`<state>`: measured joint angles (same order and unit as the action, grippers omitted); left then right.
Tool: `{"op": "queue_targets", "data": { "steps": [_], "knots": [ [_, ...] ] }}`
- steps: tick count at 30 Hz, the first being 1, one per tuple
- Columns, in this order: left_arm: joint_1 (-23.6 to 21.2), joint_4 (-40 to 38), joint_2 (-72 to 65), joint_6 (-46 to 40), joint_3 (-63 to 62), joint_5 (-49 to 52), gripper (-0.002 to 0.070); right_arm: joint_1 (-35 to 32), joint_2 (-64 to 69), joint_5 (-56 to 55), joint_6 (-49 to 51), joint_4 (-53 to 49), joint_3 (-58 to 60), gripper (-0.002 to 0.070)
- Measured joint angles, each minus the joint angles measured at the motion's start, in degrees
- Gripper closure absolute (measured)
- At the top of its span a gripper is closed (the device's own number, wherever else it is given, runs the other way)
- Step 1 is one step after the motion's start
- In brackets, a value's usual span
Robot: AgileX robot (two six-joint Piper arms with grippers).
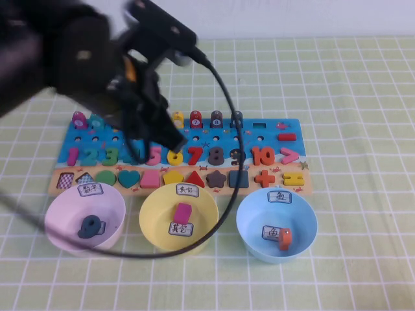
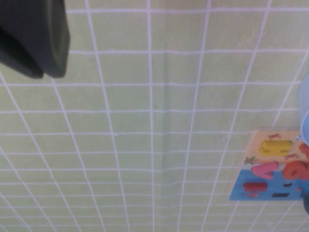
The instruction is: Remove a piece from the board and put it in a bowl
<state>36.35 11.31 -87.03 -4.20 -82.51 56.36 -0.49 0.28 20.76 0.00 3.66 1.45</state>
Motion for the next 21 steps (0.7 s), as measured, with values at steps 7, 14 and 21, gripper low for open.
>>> {"op": "queue_targets", "data": {
  "steps": [7,14,21],
  "knots": [
    [0.1,-2.8,18.6,-0.6,17.6,-8.5,0.0676,0.0,0.0,0.0,0.0,0.0,0.0,0.0694],
    [0.1,-2.6,38.7,-0.5,32.4,-12.1,0.0677,0.0,0.0,0.0,0.0,0.0,0.0,0.0694],
    [0.1,-2.6,50.7,-0.5,35.4,-3.8,0.0678,0.0,0.0,0.0,0.0,0.0,0.0,0.0694]
  ]
}}
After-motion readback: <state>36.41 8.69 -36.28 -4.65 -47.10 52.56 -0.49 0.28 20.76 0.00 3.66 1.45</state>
